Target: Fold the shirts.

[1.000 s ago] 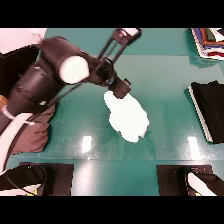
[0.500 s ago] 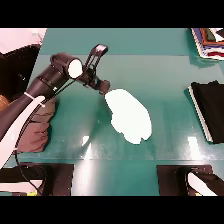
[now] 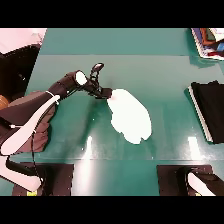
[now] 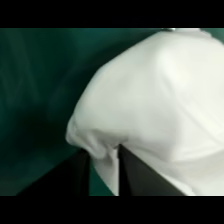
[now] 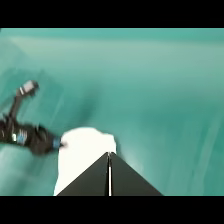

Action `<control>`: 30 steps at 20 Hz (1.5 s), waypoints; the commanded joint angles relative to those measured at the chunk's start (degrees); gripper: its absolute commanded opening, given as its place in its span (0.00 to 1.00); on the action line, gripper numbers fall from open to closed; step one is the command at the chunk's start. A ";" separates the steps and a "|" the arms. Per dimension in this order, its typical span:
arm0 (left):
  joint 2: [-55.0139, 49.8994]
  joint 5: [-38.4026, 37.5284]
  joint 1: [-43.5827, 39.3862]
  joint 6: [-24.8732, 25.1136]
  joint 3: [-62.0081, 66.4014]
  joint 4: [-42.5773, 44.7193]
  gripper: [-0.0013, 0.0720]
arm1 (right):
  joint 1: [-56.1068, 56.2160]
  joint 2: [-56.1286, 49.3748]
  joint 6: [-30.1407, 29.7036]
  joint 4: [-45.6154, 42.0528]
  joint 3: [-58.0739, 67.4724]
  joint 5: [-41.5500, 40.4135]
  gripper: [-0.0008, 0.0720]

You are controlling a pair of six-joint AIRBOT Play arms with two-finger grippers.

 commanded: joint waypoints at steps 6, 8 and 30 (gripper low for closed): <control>2.60 -6.05 4.72 1.79 4.48 1.27 0.06 | -0.02 7.98 1.40 1.79 -34.91 2.08 0.54; 4.76 -6.49 5.73 1.81 4.48 3.34 0.06 | 0.42 7.76 1.36 7.91 -44.63 0.48 0.68; 45.66 -10.38 5.60 1.73 11.96 13.38 0.06 | 6.10 8.46 -4.72 11.56 -12.68 -9.16 0.03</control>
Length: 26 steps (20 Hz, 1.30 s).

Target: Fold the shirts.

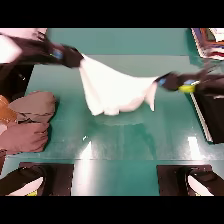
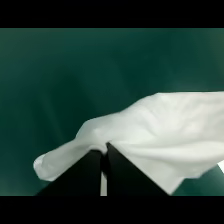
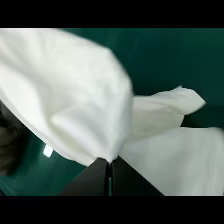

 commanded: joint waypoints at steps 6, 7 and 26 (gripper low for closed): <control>18.27 -1.01 0.02 -0.09 10.91 0.37 0.06 | -12.83 5.35 2.51 -1.20 25.27 16.31 0.03; 17.70 -2.05 0.02 -0.09 10.51 0.39 0.06 | -12.70 3.41 3.30 -1.20 27.56 18.03 0.03; 6.34 -10.60 -9.11 1.05 -38.53 -4.09 0.77 | 7.19 -10.69 10.51 -29.09 4.07 16.85 0.03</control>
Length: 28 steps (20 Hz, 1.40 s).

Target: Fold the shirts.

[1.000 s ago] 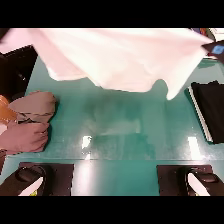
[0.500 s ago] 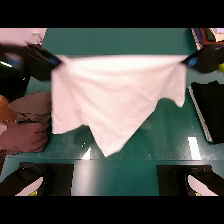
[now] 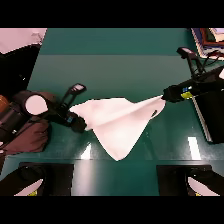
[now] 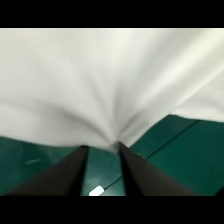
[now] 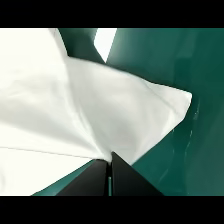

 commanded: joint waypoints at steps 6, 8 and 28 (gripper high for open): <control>-0.31 6.32 13.97 0.13 7.65 3.10 0.78 | -0.85 -0.13 0.09 -0.20 -1.53 -2.21 0.03; -2.82 5.81 20.17 0.15 7.63 2.69 0.78 | -0.85 -0.15 0.09 -0.20 -1.55 -3.15 0.03; -27.52 10.51 22.73 6.56 7.32 -11.61 0.06 | -0.85 -0.11 0.11 -0.17 -1.53 -4.44 0.03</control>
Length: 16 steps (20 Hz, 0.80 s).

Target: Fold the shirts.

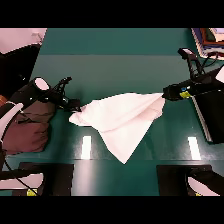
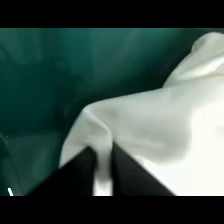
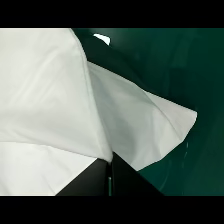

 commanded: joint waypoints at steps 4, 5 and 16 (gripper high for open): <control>5.01 0.98 0.07 -0.28 4.26 0.96 0.06 | -0.02 0.02 -1.20 -2.21 5.16 0.00 0.03; 8.09 0.98 0.07 -0.28 6.58 1.68 0.06 | -0.02 0.02 -1.73 -3.28 8.52 0.76 0.03; 40.39 -0.24 0.07 -0.52 39.12 4.04 0.06 | -0.02 1.07 -4.79 -6.73 51.25 12.96 0.03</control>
